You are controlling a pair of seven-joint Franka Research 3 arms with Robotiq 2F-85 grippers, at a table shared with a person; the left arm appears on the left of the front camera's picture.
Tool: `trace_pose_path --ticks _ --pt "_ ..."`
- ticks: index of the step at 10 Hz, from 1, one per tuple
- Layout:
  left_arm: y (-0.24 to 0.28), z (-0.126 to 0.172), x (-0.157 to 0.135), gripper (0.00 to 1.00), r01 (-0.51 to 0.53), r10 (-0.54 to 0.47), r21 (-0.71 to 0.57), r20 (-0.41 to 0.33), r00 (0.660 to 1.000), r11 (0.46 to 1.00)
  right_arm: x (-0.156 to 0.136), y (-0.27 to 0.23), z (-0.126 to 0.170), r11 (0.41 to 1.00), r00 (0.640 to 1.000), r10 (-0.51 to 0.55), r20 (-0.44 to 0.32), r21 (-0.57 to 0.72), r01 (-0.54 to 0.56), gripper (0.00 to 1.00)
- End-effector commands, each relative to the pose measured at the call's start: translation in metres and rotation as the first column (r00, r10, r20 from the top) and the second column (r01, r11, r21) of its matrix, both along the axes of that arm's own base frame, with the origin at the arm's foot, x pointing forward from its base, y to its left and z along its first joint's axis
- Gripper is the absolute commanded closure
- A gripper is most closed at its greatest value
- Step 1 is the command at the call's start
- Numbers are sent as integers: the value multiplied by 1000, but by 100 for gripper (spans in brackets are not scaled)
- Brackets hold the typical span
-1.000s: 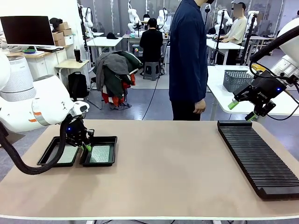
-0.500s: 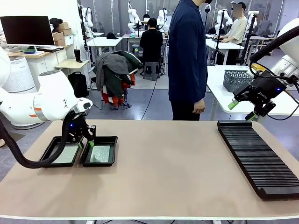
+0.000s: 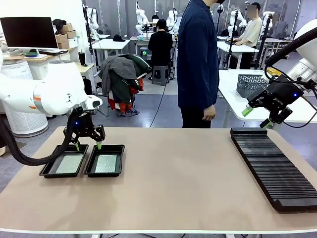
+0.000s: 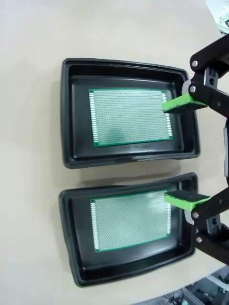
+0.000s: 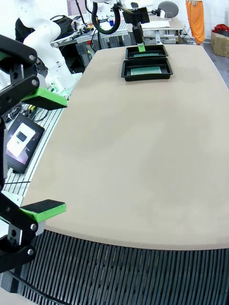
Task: Inspect and transfer BCBs to ESD trays.
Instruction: Pick up the ESD tray and place it on the left side of the table.
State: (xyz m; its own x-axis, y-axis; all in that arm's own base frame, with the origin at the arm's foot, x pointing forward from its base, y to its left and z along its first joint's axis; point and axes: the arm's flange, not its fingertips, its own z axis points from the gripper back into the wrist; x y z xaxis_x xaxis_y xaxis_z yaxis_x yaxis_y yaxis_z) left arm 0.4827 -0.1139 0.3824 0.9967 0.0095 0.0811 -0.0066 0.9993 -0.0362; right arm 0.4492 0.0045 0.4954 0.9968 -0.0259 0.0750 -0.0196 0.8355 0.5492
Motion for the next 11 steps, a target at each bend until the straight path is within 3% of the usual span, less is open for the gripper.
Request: trace_pose_path --ticks 1,2,3,9,11 --pt "-4 20 -5 15 11 -10 60 -26 1000 998 -2 1 1 1000 1000 -18 -15 -6 17 0" --pt "-1 30 -9 15 25 -23 64 -31 999 998 -2 1 1 1000 1000 -18 -15 -6 17 0" --pt "1 39 -14 0 16 -14 81 -29 999 997 -2 1 1 1000 1000 -18 -15 -6 17 0" --pt "-2 83 -34 0 70 -65 78 -68 996 994 -2 1 1 1000 1000 -18 -15 -6 17 0" --pt "0 70 -27 0 28 -25 69 -42 999 997 -2 1 1 1000 1000 -18 -15 -6 17 0"
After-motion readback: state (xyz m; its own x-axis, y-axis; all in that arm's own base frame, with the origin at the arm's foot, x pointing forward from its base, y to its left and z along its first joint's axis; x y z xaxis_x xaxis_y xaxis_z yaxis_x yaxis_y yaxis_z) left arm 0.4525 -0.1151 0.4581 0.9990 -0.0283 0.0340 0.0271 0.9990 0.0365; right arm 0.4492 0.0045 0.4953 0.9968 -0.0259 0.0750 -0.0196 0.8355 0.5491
